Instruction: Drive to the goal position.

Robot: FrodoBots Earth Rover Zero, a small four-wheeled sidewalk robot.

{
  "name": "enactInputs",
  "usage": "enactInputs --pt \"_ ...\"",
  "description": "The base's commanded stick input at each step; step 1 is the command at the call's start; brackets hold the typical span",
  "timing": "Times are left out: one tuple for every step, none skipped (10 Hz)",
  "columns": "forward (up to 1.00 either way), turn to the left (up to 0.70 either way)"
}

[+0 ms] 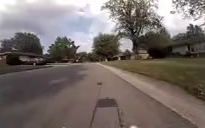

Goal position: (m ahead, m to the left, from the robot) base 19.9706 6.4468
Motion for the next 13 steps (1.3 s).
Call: enactInputs --pt "1.0 0.0" --pt "1.0 0.0" --pt "1.0 0.0" --pt "1.0 0.0" --pt "1.0 0.0" --pt "1.0 0.0" --pt "1.0 0.0" --pt "1.0 0.02" --pt "1.0 0.2" --pt "1.0 0.32" --pt "1.0 0.07" --pt "1.0 0.04" --pt "1.0 0.01"
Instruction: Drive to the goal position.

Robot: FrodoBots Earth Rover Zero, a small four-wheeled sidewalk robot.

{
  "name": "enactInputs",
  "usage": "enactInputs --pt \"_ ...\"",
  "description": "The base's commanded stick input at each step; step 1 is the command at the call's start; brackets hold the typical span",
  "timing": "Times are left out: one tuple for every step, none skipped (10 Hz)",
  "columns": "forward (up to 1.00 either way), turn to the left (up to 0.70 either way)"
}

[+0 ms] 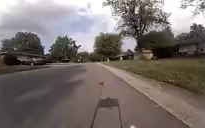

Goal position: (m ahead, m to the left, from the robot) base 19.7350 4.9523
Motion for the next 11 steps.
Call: enactInputs --pt "1.0 0.0" --pt "1.0 0.0" --pt "1.0 0.0" --pt "1.0 0.0" --pt "1.0 0.02" --pt "1.0 0.01" --pt "1.0 0.0" --pt "1.0 0.0" --pt "1.0 0.0" --pt "1.0 0.0" --pt "1.0 0.0"
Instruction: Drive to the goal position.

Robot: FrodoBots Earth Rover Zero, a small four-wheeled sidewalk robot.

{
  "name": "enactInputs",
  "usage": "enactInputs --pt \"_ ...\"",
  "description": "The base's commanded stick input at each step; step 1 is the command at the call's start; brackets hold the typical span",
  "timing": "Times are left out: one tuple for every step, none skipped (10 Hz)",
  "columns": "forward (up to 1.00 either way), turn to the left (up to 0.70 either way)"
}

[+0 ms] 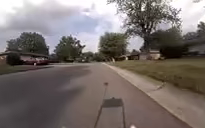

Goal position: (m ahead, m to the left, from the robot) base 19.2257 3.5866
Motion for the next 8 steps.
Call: enactInputs --pt "1.0 0.0" --pt "1.0 0.0" --pt "1.0 0.0" --pt "1.0 0.0" --pt "1.0 0.0" --pt "1.0 0.0" --pt "1.0 0.0" --pt "1.0 0.0"
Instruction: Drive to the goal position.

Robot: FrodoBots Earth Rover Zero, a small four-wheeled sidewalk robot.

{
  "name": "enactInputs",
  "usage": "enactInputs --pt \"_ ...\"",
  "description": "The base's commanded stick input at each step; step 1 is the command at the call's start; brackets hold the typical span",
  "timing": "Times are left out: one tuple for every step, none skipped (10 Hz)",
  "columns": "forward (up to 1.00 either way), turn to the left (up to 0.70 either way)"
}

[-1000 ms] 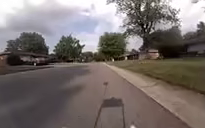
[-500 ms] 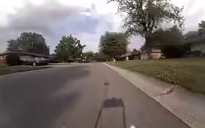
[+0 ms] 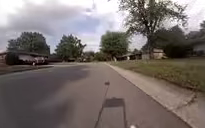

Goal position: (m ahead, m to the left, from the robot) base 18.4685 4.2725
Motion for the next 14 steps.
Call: enactInputs --pt "1.0 0.0" --pt "1.0 0.0" --pt "1.0 0.0" --pt "1.0 0.0" --pt "1.0 0.0" --pt "1.0 0.0" --pt "1.0 0.0" --pt "1.0 0.0" --pt "1.0 0.0" --pt "1.0 0.0" --pt "1.0 0.0" --pt "1.0 0.0" --pt "1.0 0.0" --pt "1.0 0.0"
